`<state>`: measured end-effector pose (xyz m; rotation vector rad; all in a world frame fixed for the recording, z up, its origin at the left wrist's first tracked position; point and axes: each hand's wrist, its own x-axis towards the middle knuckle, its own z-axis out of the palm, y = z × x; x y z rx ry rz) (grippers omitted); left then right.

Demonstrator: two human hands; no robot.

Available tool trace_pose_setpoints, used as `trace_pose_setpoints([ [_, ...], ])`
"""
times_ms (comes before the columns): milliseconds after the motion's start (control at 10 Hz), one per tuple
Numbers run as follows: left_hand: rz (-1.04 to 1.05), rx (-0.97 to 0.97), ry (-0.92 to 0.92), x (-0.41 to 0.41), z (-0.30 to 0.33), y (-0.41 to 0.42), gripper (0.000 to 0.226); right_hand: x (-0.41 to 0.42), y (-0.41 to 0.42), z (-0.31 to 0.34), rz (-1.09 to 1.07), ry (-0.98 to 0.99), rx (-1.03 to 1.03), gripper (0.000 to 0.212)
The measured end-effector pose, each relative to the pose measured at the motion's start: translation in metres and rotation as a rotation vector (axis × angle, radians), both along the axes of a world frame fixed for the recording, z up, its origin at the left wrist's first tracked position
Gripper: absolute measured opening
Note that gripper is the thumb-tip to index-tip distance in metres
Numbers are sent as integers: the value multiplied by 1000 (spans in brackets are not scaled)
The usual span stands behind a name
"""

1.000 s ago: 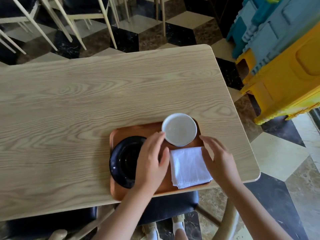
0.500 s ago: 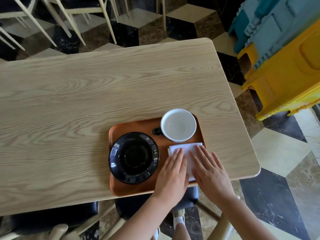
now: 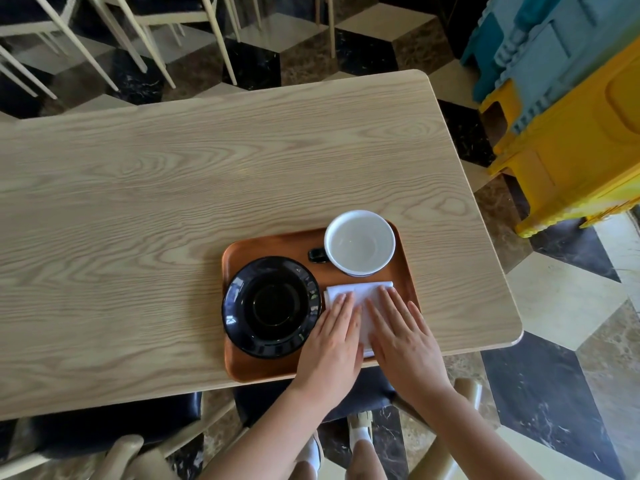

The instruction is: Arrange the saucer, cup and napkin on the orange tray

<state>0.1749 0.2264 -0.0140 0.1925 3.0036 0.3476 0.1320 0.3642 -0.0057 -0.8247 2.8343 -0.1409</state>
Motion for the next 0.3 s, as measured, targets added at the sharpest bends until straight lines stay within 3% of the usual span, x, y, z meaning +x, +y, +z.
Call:
trace_pose_setpoints([
  [300,15,1,-28,-1,-4,1,54,-2,0,-3,4,-13,10,57],
])
